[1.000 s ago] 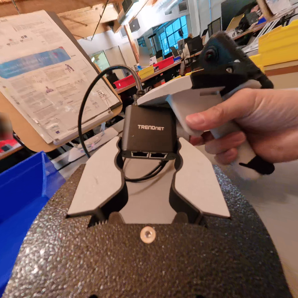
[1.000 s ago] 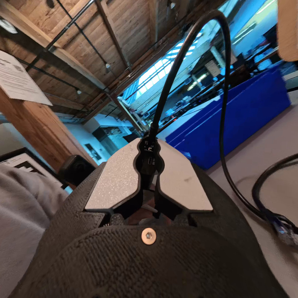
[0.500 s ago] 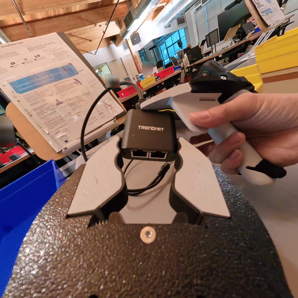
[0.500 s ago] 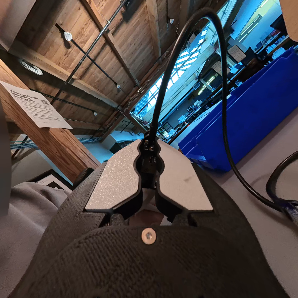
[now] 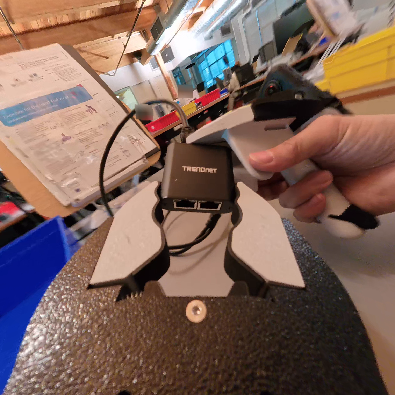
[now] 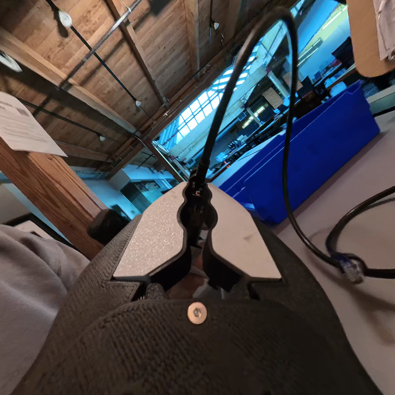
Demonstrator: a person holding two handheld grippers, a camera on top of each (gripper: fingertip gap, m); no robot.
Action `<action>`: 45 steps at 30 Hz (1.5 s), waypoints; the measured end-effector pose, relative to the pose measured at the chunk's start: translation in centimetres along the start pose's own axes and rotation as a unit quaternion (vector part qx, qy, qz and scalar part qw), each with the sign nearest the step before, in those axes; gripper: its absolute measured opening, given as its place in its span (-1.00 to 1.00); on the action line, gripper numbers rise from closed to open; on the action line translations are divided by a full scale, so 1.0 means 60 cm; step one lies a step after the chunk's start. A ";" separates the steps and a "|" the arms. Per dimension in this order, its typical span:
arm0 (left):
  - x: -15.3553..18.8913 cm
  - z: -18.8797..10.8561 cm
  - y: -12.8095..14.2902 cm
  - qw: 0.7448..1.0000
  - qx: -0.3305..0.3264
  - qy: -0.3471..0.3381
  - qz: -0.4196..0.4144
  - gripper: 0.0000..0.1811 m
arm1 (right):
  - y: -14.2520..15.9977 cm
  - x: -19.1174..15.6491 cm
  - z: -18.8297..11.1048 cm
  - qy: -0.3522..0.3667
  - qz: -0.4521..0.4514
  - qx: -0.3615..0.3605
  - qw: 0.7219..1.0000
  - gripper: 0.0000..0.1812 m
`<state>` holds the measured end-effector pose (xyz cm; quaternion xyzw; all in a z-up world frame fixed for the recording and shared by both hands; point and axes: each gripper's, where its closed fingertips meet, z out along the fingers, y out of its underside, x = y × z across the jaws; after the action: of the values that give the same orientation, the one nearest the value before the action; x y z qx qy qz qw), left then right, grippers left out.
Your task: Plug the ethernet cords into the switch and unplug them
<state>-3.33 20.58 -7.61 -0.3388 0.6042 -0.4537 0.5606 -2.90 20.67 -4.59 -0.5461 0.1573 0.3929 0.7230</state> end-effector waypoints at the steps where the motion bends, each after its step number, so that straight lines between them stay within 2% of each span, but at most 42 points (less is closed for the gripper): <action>1: 0.002 0.000 -0.001 0.999 0.005 0.011 -0.033 -0.32 | 0.000 0.000 0.001 0.006 -0.015 -0.006 1.000 -0.87; 4: -0.001 -0.003 -0.004 0.999 0.010 0.006 -0.039 -0.32 | -0.003 -0.003 0.005 0.005 -0.047 -0.020 0.999 -0.87; 5: -0.005 -0.006 -0.004 0.999 0.009 0.002 -0.032 -0.32 | -0.018 -0.006 0.001 0.002 -0.053 -0.002 0.999 -0.88; 7: -0.022 -0.013 0.003 0.999 -0.005 -0.035 0.036 -0.32 | -0.049 0.005 -0.015 0.020 -0.082 0.000 0.996 -0.88; 8: -0.020 -0.016 0.001 0.999 -0.001 -0.026 0.040 -0.32 | -0.054 0.009 -0.021 0.031 -0.121 -0.020 0.992 -0.89; 9: -0.019 -0.020 -0.011 1.000 0.018 -0.016 0.007 -0.32 | -0.056 0.006 -0.023 0.034 -0.137 -0.041 0.989 -0.89; 11: -0.027 -0.026 -0.025 0.998 0.036 -0.014 -0.055 -0.32 | -0.071 -0.021 -0.021 0.020 -0.188 -0.052 0.981 -0.88; 14: -0.041 -0.036 -0.009 0.999 0.017 -0.026 -0.022 -0.32 | -0.088 -0.055 -0.021 0.018 -0.263 -0.097 0.960 -0.88; 16: -0.046 -0.039 0.004 1.000 0.006 -0.020 -0.024 -0.32 | -0.117 -0.083 -0.031 0.014 -0.299 -0.092 0.950 -0.88; 18: -0.048 -0.042 0.013 1.000 0.000 -0.014 -0.028 -0.32 | -0.145 -0.122 -0.052 -0.011 -0.308 -0.097 0.946 -0.88; 20: -0.046 -0.042 0.016 0.999 -0.001 -0.007 -0.035 -0.32 | -0.193 -0.142 -0.089 0.016 -0.327 -0.073 0.942 -0.88; 22: -0.038 -0.041 0.018 0.999 -0.001 0.006 -0.041 -0.32 | -0.211 -0.154 -0.137 0.019 -0.332 -0.096 0.938 -0.88; 25: -0.029 -0.038 0.021 0.998 -0.003 0.016 -0.052 -0.32 | -0.267 -0.125 -0.223 0.094 -0.351 -0.064 0.930 -0.88; 27: -0.023 -0.036 0.022 0.998 -0.001 0.025 -0.062 -0.32 | -0.300 -0.088 -0.284 0.136 -0.340 -0.017 0.931 -0.88; 29: -0.020 -0.033 0.019 0.997 -0.003 0.031 -0.065 -0.32 | -0.306 -0.044 -0.334 0.137 -0.298 -0.002 0.945 -0.88; 30: -0.019 -0.034 0.017 0.997 -0.002 0.033 -0.068 -0.32 | -0.315 -0.007 -0.361 0.172 -0.264 0.021 0.949 -0.88; 32: -0.013 -0.036 0.015 0.997 0.002 0.040 -0.066 -0.32 | -0.295 0.067 -0.402 0.238 -0.178 0.004 0.955 -0.87; 33: -0.012 -0.037 0.016 0.997 -0.002 0.040 -0.064 -0.32 | -0.284 0.104 -0.420 0.290 -0.145 -0.009 0.946 -0.87; 35: -0.009 -0.036 0.012 0.997 -0.001 0.042 -0.062 -0.32 | -0.268 0.143 -0.441 0.364 -0.145 -0.038 0.919 -0.87; 38: -0.004 -0.033 0.001 0.997 0.003 0.048 -0.060 -0.32 | -0.216 0.166 -0.442 0.397 -0.101 -0.140 0.902 -0.90; 40: 0.001 -0.029 -0.001 0.997 0.003 0.052 -0.052 -0.32 | -0.212 0.172 -0.441 0.423 -0.112 -0.161 0.884 -0.84; 42: 0.006 -0.025 0.001 0.997 -0.002 0.058 -0.053 -0.32 | -0.208 0.178 -0.450 0.474 -0.139 -0.206 0.845 -0.74; 45: 0.012 -0.023 0.004 0.996 -0.003 0.064 -0.063 -0.32 | -0.195 0.161 -0.462 0.511 -0.179 -0.292 0.789 -0.58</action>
<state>-4.78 20.24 -8.18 -0.3480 0.6176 -0.5070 0.4903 17.57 -1.92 -12.95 -0.8704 0.2806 -0.0527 0.4012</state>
